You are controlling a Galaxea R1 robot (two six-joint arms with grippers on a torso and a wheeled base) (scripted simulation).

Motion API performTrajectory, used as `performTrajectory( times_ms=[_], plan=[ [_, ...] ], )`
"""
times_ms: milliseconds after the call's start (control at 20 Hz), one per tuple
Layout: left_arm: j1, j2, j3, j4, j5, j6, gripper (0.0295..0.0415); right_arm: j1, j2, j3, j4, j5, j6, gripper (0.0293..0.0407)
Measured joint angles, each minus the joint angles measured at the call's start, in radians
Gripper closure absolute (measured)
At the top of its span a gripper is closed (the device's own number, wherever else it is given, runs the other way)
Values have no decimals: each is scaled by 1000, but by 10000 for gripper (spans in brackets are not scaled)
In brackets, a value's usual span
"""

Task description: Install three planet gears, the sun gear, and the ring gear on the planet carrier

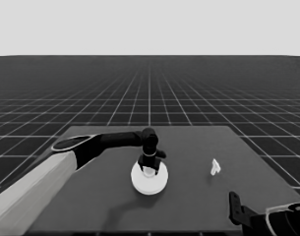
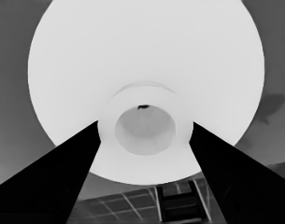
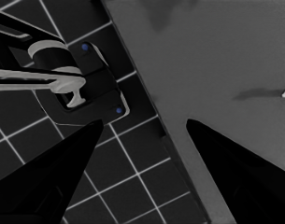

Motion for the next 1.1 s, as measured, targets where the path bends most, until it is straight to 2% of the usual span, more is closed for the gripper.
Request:
performTrajectory(
  times_ms=[1100],
  plan=[
    [0, 0, 0, 0, 0, 192, 362, 0, 0, 0, 0, 0, 0, 315]
  ],
)
